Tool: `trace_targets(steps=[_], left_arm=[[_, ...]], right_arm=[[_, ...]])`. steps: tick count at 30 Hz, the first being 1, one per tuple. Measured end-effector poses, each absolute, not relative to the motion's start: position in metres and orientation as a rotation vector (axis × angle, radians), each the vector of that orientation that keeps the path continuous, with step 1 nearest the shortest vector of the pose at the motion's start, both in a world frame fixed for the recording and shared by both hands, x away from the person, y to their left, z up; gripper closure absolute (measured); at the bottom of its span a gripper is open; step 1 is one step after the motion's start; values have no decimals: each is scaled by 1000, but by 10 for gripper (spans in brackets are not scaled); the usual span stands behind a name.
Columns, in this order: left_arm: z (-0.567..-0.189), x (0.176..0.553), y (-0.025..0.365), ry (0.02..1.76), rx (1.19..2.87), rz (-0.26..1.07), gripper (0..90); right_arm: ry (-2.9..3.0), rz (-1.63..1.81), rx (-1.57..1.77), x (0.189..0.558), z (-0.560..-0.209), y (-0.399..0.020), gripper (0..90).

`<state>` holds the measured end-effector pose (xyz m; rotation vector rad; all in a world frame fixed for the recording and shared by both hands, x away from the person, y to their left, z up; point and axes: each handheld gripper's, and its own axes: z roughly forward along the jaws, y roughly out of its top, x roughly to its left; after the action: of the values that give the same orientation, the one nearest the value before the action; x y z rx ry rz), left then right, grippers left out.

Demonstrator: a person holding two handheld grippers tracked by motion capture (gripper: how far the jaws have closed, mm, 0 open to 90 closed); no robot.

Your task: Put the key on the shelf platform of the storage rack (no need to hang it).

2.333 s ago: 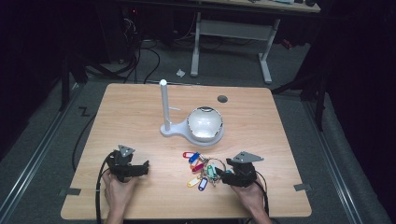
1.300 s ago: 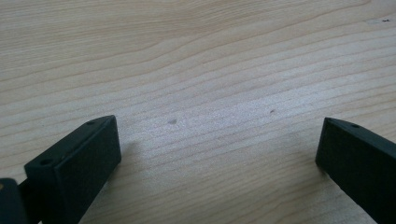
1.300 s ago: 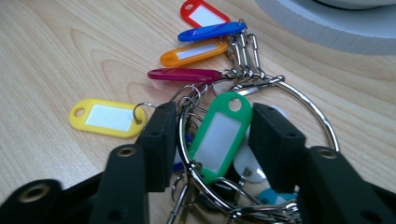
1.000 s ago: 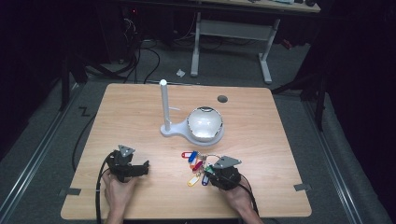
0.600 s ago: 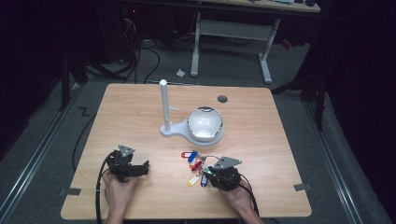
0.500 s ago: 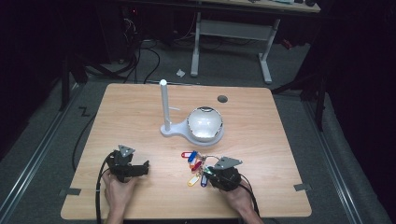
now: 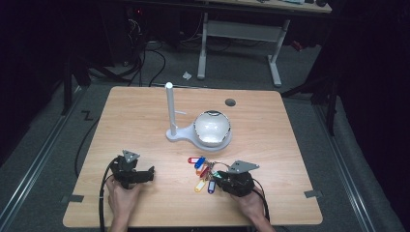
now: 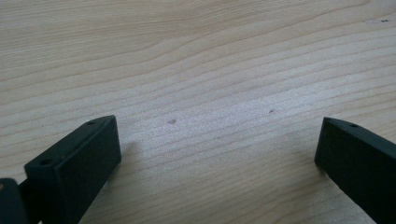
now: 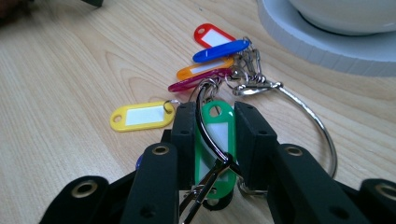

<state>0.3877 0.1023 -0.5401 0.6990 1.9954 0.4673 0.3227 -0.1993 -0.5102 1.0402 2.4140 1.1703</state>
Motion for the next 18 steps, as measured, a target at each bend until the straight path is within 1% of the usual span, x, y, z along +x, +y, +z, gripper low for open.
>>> trace_targets(steps=[2, 18], left_arm=[[-540, 388, 102, 1996, 698, 466, 5], [-540, 388, 102, 1998, 694, 465, 6]], right_arm=[[2390, 1158, 1033, 322, -508, -201, 845], [2339, 1175, 1035, 326, -489, -216, 847]])
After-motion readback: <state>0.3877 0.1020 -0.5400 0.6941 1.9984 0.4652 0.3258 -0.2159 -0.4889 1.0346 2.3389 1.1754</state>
